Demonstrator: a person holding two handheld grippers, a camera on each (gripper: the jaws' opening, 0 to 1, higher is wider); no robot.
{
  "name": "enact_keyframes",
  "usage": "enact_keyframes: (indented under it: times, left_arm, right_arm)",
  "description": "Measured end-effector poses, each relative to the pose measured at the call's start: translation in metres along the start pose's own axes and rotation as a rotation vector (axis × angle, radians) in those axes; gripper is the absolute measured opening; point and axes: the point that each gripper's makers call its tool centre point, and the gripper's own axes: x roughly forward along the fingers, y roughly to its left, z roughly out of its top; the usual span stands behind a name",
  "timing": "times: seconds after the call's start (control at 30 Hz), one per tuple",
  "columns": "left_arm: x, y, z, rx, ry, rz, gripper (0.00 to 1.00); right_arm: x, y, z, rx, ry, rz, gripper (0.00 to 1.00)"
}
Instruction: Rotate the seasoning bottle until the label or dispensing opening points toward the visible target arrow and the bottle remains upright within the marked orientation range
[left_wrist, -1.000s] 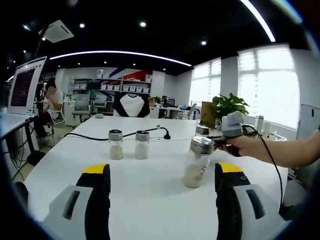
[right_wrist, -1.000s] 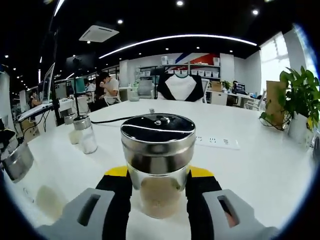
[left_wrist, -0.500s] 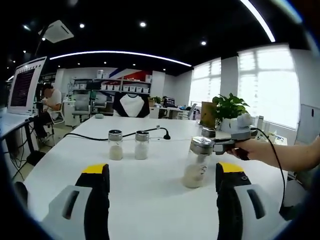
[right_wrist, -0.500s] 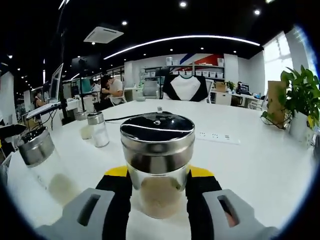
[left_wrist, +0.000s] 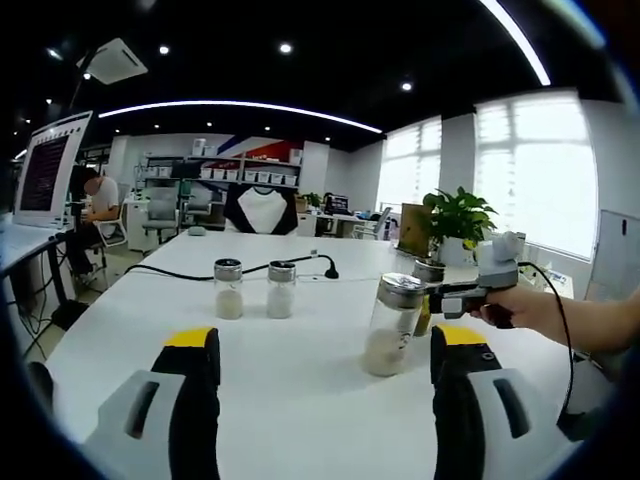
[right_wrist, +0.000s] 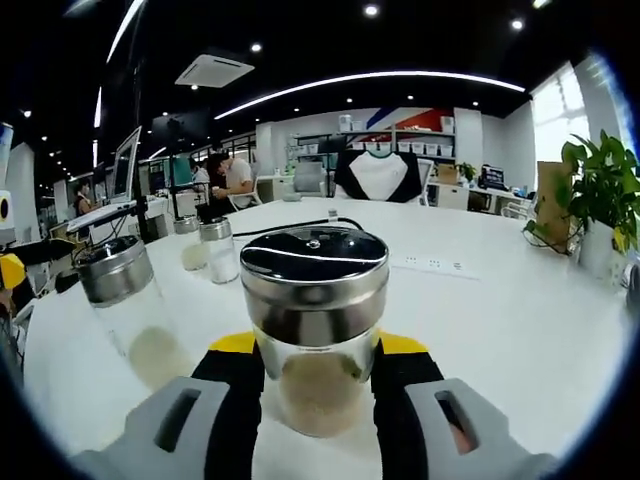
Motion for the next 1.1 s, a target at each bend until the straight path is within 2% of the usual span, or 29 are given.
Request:
enact_keyframes:
  times: [0.63, 1.1]
  left_arm:
    - [-0.002, -0.003, -0.002, -0.001, 0.003, -0.005, 0.91]
    - [-0.002, -0.002, -0.001, 0.001, 0.005, -0.002, 0.91]
  right_arm:
    - [-0.037, 0.025, -0.017, 0.005, -0.003, 0.025, 0.41]
    - [-0.044, 0.031, -0.02, 0.012, -0.019, 0.013, 0.41]
